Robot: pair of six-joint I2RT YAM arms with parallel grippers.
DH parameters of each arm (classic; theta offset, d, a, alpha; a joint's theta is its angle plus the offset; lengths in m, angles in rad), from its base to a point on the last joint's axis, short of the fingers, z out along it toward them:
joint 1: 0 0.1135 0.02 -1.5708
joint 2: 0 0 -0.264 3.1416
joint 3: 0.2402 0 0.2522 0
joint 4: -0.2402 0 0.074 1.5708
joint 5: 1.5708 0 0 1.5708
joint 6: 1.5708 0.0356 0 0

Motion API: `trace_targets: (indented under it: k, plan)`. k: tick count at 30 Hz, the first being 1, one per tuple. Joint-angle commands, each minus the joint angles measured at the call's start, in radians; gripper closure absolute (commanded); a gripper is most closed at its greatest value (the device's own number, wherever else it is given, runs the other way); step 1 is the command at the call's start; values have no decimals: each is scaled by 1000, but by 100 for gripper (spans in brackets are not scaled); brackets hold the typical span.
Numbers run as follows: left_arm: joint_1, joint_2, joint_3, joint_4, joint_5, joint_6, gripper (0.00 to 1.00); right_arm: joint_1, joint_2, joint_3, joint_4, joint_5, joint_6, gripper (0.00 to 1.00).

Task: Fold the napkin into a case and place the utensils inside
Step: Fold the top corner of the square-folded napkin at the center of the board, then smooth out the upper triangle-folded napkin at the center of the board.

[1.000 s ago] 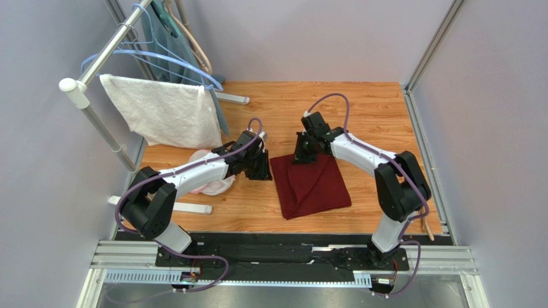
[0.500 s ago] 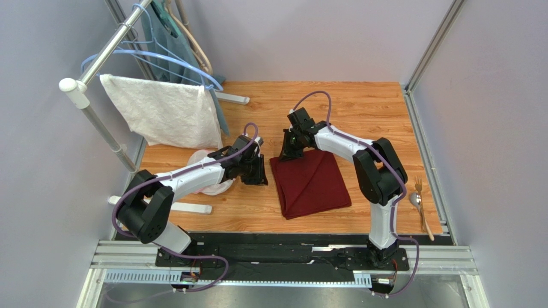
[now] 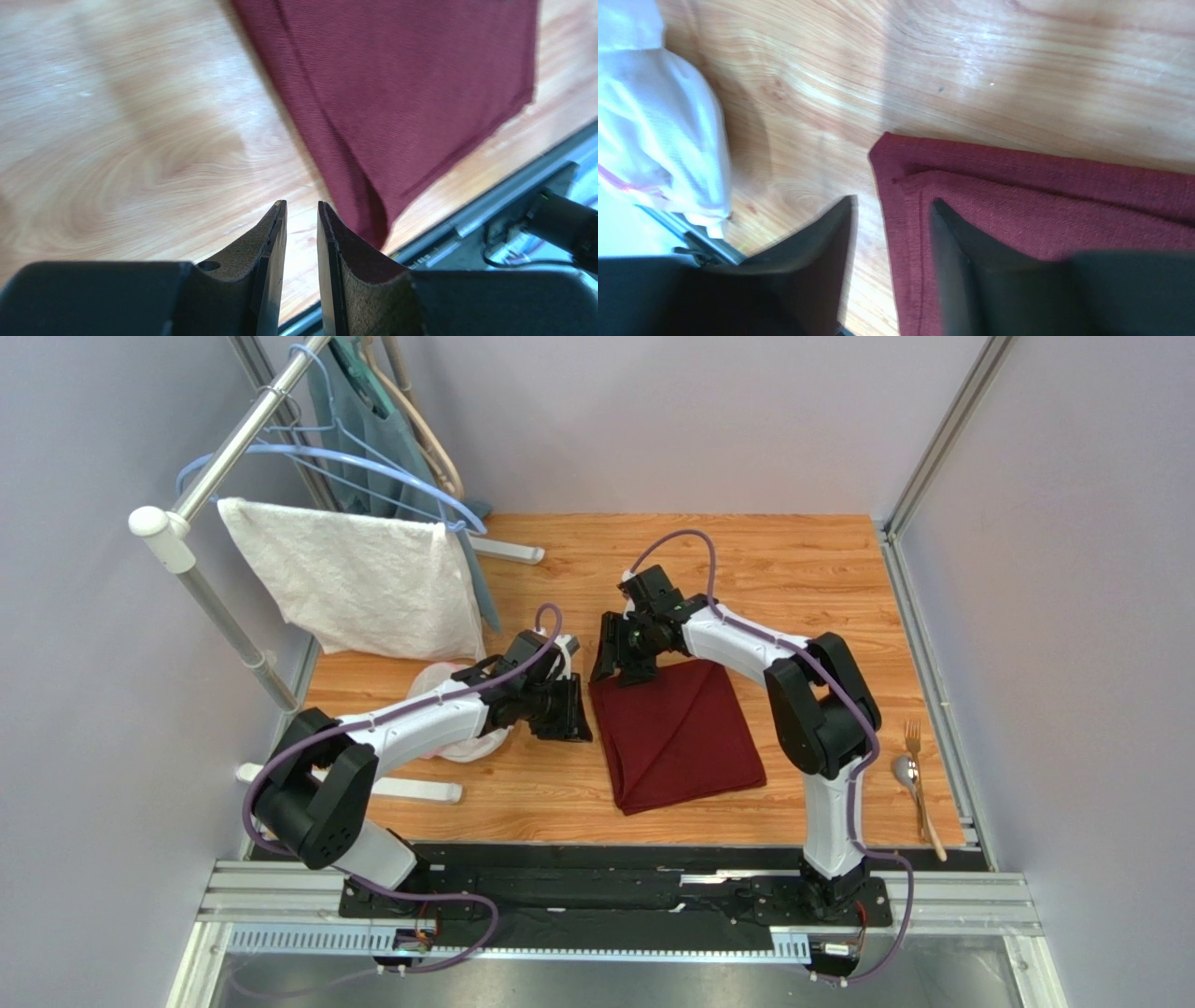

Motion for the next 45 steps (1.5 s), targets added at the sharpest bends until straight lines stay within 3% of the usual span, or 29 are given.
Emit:
trace_targets:
  k: [1,2,3,9,13,17,21,34,45]
  plan:
    - [3,-2,49,111,131,-35,69,-51,-138,-23,-30,10,-92,39]
    - [3,21,63,131,149,-55,69,-83,-178,-109,-16,20,-115,28]
    - [1,36,75,146,165,-60,69,-109,-250,-140,-1,17,-114,27]
    - [1,223,272,98,97,-37,68,-255,-389,-342,53,-86,-169,28]
    - [3,342,406,81,110,-31,69,-335,-366,-378,90,-158,-175,49]
    - [19,444,477,18,94,-20,74,-391,-312,-350,116,-207,-186,60]
    - [39,471,491,-36,18,14,74,-414,-269,-335,133,-210,-183,72]
    - [75,477,558,-145,-102,135,73,-448,-131,-240,174,-244,-148,74]
    - [23,319,459,-96,79,100,70,-451,-146,-232,164,-255,-137,77]
